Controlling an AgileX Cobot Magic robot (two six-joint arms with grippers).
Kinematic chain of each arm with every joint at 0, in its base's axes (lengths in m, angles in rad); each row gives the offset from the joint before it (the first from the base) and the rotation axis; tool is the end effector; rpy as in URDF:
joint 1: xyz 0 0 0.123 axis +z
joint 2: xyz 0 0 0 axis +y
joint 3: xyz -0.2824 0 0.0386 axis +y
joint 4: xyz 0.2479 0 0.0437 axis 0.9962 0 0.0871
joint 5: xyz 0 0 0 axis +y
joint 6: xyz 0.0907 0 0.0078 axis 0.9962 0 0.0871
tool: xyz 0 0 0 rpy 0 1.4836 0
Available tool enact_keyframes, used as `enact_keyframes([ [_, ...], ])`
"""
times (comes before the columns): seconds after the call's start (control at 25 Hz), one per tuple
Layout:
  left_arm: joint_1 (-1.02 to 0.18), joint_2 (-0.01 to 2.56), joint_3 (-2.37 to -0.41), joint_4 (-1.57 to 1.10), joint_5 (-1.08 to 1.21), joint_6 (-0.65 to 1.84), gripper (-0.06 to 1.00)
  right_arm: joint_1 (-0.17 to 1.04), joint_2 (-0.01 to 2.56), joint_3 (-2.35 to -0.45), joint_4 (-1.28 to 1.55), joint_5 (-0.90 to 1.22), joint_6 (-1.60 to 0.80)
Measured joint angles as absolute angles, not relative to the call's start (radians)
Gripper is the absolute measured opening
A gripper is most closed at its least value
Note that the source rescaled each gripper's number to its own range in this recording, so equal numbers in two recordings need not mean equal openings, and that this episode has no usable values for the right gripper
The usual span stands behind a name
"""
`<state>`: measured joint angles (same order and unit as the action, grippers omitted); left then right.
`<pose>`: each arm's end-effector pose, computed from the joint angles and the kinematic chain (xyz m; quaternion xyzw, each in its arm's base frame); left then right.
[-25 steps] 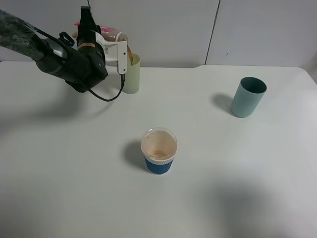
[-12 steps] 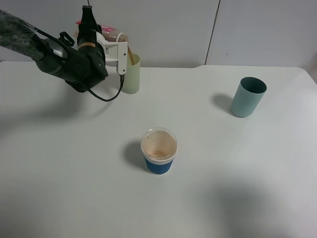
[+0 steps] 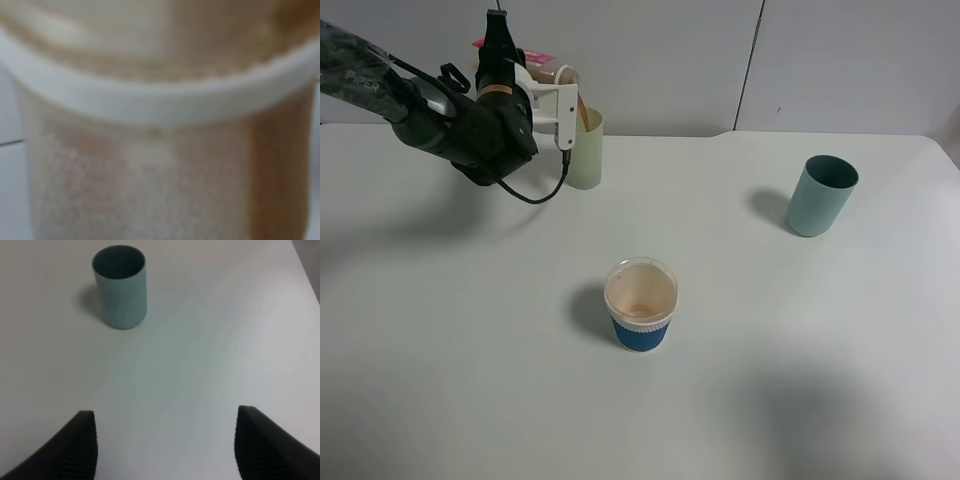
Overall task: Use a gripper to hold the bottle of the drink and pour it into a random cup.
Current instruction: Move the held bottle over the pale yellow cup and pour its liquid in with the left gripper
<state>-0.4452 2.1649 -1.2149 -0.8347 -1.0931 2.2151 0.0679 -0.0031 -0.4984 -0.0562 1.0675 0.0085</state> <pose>0.4214 -0.1347 0.1626 0.4567 0.5217 0.6035 0.3937 -0.0052 -0.0048 0.2763 -0.0242 0.8539 -0.0082 0.5198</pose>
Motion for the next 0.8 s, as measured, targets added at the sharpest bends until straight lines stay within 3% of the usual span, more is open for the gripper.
enact_keyframes([
  [0.8, -0.438, 2.165, -1.215, -0.803, -1.101, 2.273, 0.0, 0.068, -0.003, -0.498, -0.056, 1.067, 0.009],
])
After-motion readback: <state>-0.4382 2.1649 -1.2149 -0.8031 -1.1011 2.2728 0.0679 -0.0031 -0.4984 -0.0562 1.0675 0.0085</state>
